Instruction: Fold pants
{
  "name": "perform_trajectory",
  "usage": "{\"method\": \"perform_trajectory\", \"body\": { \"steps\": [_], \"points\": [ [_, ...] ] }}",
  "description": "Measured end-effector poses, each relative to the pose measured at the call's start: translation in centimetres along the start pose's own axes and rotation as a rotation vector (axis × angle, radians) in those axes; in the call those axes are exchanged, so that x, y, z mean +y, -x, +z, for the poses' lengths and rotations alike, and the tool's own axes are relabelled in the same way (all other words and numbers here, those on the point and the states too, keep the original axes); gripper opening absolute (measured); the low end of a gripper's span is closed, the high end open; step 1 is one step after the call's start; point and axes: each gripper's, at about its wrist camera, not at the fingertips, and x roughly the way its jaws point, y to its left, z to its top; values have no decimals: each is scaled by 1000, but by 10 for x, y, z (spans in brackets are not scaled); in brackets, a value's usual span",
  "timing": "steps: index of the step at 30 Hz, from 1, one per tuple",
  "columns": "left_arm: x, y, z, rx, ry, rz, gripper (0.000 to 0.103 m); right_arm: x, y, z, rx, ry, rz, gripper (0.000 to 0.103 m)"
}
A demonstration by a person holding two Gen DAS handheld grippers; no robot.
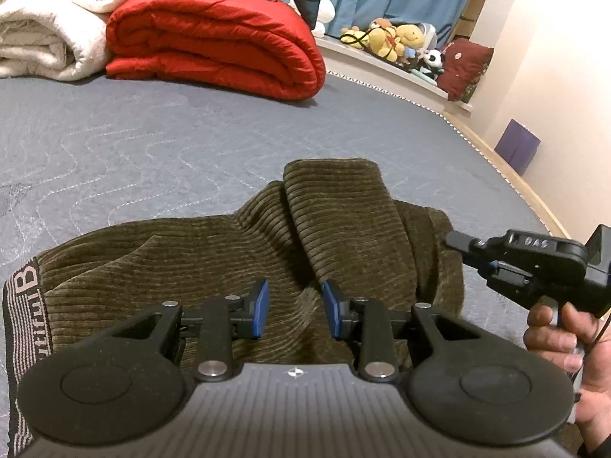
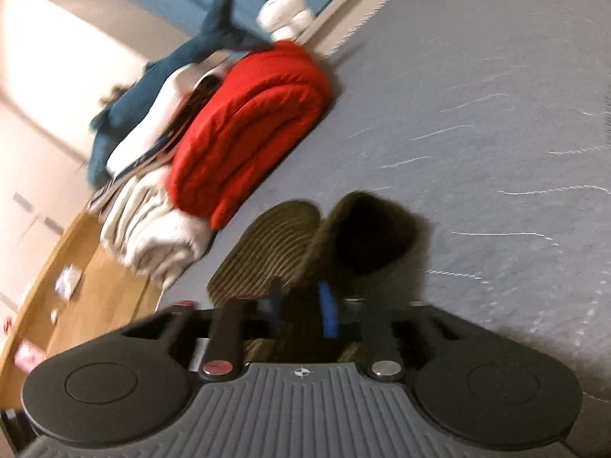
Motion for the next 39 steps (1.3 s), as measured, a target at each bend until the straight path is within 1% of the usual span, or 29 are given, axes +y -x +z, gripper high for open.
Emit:
{"method": "perform_trajectory", "body": {
  "steps": [1,3,5,6,7,8,10,11,12,13,15,17,18,19,20,21,22,23,24,25,26,28,31,33,34,36,38,39],
  "points": [
    [-1,2,0,-7,-2,-5,34,10,-3,-3,-1,46,2,6],
    [-3,7,0,-26,-1,-19,34,30,3,-10,0,175,20,5],
    [-1,13,1,-51,20,-52,34,64,9,-26,31,409,46,4],
    [1,17,2,-67,34,-73,34,79,11,-36,63,516,79,4],
    [2,20,4,-81,47,-96,34,94,13,-48,108,627,134,4],
    [3,22,5,-91,61,-125,34,108,17,-64,175,721,216,0],
    [4,22,7,-85,83,-192,34,123,21,-89,292,823,327,0],
    [3,19,7,-72,93,-222,34,129,21,-98,323,872,333,0],
    [2,15,6,-52,98,-244,34,132,19,-108,349,915,317,0],
    [0,12,5,-35,99,-256,34,131,16,-110,352,914,287,0],
    [-3,5,2,-11,105,-255,34,124,10,-100,341,848,216,0],
    [-2,3,1,-8,115,-226,34,111,15,-76,262,721,152,2],
    [-1,2,1,-9,118,-214,34,102,19,-62,212,641,120,2],
    [0,1,2,-12,116,-202,34,91,26,-45,154,530,86,3],
    [0,1,4,-14,113,-195,34,79,31,-31,115,422,65,7],
    [1,0,5,-15,110,-192,34,69,34,-22,88,336,54,9],
    [2,0,5,-14,111,-190,34,56,39,-13,63,224,42,13],
    [2,0,5,-13,112,-188,34,44,45,-10,54,138,29,28],
    [3,0,5,-12,112,-188,34,31,46,-6,53,27,11,37],
    [2,0,5,-12,109,-189,34,21,44,-5,65,-69,3,43],
    [3,2,5,-14,103,-188,34,11,44,-6,83,-146,-4,43],
    [3,3,5,-21,87,-186,34,3,48,-10,93,-248,-47,43],
    [3,6,5,-25,80,-182,34,1,59,-14,69,-339,-121,43],
    [5,6,5,-23,74,-177,34,5,70,-22,44,-397,-150,43],
    [5,5,4,-21,70,-175,34,9,69,-28,28,-417,-170,43],
    [6,5,3,-17,62,-168,34,13,82,-38,-3,-436,-223,43],
    [8,4,3,-14,62,-167,34,5,98,-51,-11,-449,-242,50],
    [9,4,3,-14,65,-168,34,-1,105,-57,-16,-452,-242,51]
  ]
}}
